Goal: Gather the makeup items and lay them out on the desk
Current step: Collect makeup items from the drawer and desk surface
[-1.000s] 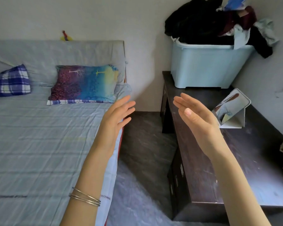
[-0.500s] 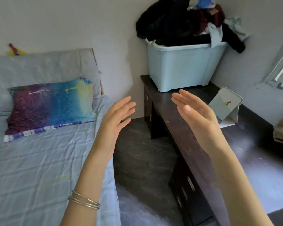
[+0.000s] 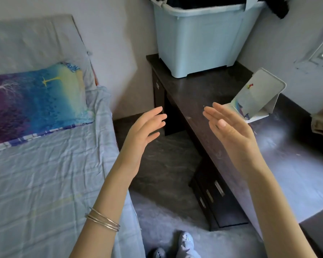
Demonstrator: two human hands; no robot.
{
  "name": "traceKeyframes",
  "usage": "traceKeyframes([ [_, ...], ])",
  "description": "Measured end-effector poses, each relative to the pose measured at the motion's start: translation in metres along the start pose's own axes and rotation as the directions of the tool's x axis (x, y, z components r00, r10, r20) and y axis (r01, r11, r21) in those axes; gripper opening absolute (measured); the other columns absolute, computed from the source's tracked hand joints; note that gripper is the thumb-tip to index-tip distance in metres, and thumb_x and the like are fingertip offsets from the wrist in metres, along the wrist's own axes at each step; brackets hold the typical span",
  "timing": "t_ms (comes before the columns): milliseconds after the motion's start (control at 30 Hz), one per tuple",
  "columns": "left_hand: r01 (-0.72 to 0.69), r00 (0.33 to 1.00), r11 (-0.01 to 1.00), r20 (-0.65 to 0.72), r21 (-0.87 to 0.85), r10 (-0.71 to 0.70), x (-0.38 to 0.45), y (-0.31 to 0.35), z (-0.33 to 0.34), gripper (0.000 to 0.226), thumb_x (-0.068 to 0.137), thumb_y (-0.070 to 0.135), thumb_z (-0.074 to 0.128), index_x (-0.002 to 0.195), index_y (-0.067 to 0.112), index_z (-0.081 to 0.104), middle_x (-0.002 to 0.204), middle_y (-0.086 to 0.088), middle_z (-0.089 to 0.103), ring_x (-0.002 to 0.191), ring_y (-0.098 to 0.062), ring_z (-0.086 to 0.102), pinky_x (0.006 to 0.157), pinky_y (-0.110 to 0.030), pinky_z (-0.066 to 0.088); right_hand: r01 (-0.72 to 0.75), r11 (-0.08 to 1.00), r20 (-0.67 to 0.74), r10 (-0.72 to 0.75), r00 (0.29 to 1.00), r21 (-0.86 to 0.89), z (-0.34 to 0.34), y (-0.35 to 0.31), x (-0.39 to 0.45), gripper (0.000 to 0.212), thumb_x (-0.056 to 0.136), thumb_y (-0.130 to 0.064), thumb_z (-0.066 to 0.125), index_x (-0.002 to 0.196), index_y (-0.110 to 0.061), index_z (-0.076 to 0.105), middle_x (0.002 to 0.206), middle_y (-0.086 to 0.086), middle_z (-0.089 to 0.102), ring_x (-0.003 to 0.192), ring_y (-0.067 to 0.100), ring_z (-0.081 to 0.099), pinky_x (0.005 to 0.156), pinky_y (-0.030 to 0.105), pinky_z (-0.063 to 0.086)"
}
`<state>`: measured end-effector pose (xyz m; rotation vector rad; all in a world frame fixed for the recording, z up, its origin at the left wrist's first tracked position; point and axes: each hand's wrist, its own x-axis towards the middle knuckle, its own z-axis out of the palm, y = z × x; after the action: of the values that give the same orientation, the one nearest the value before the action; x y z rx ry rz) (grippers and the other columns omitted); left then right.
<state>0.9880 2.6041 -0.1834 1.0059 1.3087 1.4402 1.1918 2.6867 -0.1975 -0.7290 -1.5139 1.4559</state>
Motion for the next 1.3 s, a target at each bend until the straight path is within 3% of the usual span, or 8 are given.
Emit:
traceKeyframes([
  [167,0.032,0.998,0.999,0.047,0.002,-0.032,0.035,-0.008,0.029,0.032,0.080,0.038,0.048,0.110,0.041,0.060,0.116,0.012,0.066,0.113,-0.004,0.059,0.093,-0.026,0.044,-0.014,1.000,-0.034,0.013,0.999,-0.024,-0.032,0.004,0.023,0.042,0.085,-0.029,0.056,0.127,-0.028,0.054,0.129,-0.006,0.061,0.125,0.012,0.053,0.108,0.035,0.037],
  [367,0.080,0.981,0.996,0.173,0.040,-0.085,0.085,-0.021,0.090,0.035,0.080,0.041,0.048,0.114,0.039,0.057,0.119,0.012,0.064,0.113,-0.003,0.058,0.097,-0.028,0.045,-0.039,0.999,-0.108,0.038,0.993,-0.001,-0.083,0.012,0.030,0.045,0.081,-0.035,0.062,0.125,-0.031,0.054,0.129,-0.007,0.061,0.125,0.010,0.053,0.096,0.017,0.045],
  [500,0.150,0.931,0.982,0.319,0.113,-0.179,0.105,-0.041,0.124,0.036,0.081,0.043,0.047,0.116,0.040,0.055,0.122,0.014,0.062,0.113,0.000,0.058,0.098,-0.026,0.045,-0.093,0.996,-0.248,0.094,0.964,0.015,-0.110,0.029,0.015,0.041,0.081,-0.037,0.061,0.122,-0.035,0.057,0.127,-0.007,0.062,0.123,0.012,0.054,0.099,0.025,0.043],
  [667,0.237,0.844,0.957,0.453,0.166,-0.287,0.134,-0.072,0.149,0.028,0.096,0.030,0.043,0.120,0.037,0.055,0.121,0.012,0.063,0.112,-0.001,0.059,0.097,-0.028,0.044,-0.141,0.988,-0.431,0.155,0.889,0.064,-0.127,0.051,-0.002,0.043,0.077,-0.043,0.064,0.120,-0.037,0.059,0.127,-0.007,0.063,0.123,0.011,0.055,0.101,0.031,0.040],
  [867,0.348,0.693,0.905,0.584,0.244,-0.423,0.160,-0.113,0.154,0.026,0.094,0.029,0.047,0.117,0.035,0.058,0.117,0.010,0.066,0.109,-0.004,0.061,0.095,-0.028,0.045,-0.172,0.973,-0.623,0.229,0.748,0.151,-0.110,0.085,-0.020,0.037,0.082,-0.032,0.061,0.119,-0.033,0.059,0.124,-0.008,0.064,0.121,0.007,0.056,0.090,0.018,0.047],
  [1033,0.462,0.554,0.821,0.613,0.337,-0.563,0.163,-0.153,0.138,0.026,0.094,0.027,0.047,0.118,0.029,0.058,0.117,0.005,0.066,0.110,-0.010,0.061,0.098,-0.032,0.044,-0.149,0.949,-0.757,0.313,0.573,0.279,-0.078,0.124,-0.034,0.037,0.081,-0.029,0.059,0.118,-0.030,0.058,0.123,-0.005,0.065,0.120,0.009,0.057,0.096,0.024,0.045],
  [1300,0.644,0.319,0.592,0.533,0.485,-0.783,0.137,-0.233,0.115,0.029,0.097,0.029,0.041,0.121,0.021,0.054,0.122,-0.003,0.061,0.110,-0.015,0.059,0.096,-0.032,0.045,-0.073,0.785,-0.739,0.606,0.295,0.615,-0.025,0.219,-0.061,0.031,0.094,-0.014,0.053,0.125,-0.013,0.056,0.119,0.003,0.068,0.114,0.012,0.061,0.099,0.026,0.044],
])
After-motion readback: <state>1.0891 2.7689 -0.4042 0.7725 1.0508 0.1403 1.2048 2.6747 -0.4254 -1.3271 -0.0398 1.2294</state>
